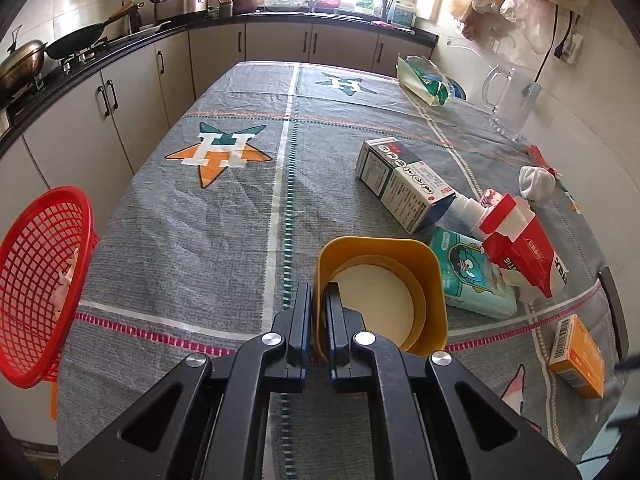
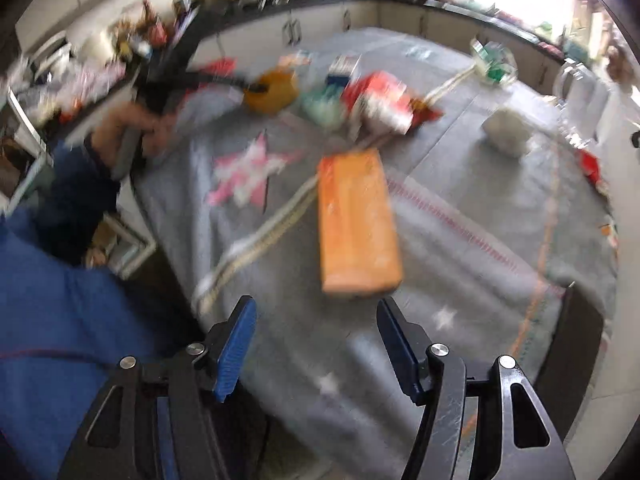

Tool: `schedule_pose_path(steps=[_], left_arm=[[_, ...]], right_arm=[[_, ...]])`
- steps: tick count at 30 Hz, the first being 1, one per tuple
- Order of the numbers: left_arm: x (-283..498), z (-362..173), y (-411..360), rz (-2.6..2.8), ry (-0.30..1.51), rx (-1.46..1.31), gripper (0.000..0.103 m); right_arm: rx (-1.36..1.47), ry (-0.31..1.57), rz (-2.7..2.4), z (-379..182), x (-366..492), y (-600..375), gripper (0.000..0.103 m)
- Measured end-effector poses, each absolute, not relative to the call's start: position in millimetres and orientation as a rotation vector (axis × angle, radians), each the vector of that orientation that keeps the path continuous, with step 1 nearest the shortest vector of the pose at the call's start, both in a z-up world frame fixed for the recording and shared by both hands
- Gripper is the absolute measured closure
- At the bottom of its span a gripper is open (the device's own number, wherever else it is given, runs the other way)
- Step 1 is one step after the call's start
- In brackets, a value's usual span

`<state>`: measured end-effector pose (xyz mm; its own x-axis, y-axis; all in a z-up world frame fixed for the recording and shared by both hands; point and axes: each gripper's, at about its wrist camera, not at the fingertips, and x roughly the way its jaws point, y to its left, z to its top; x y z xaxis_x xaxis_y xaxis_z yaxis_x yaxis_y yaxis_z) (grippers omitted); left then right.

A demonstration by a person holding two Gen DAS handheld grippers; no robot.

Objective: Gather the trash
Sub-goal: 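Grasp the yellow plastic cup with the left tool while the right grasps the orange medicine box, then carry the yellow cup and orange box over the red basket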

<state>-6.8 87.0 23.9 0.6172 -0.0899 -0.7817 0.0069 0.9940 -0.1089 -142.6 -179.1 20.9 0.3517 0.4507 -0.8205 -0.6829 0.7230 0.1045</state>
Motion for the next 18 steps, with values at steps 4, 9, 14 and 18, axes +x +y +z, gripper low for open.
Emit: schedule_pose_path(steps=[4,9,14,18], left_arm=[[-10.2,25.2,86.0,-0.06,0.901,-0.105,0.097],[-16.3,27.7,87.4,-0.068,0.894,-0.107,0.097],[-21.9,35.3,93.3,-0.076,0.87,-0.129,0.097],[-27.4,44.6,100.2,-0.075,0.844,-0.144,0.097]], right_arm=[[-0.243,0.935,0.719,18.8,-119.6,-166.4,0.031],[-0.277,0.977,0.668,-3.5,-100.7,-144.6,0.05],[-0.222,0.916,0.664,12.7,-107.2,-144.4,0.051],[-0.193,0.86,0.676,35.7,-109.8,-133.8,0.051]])
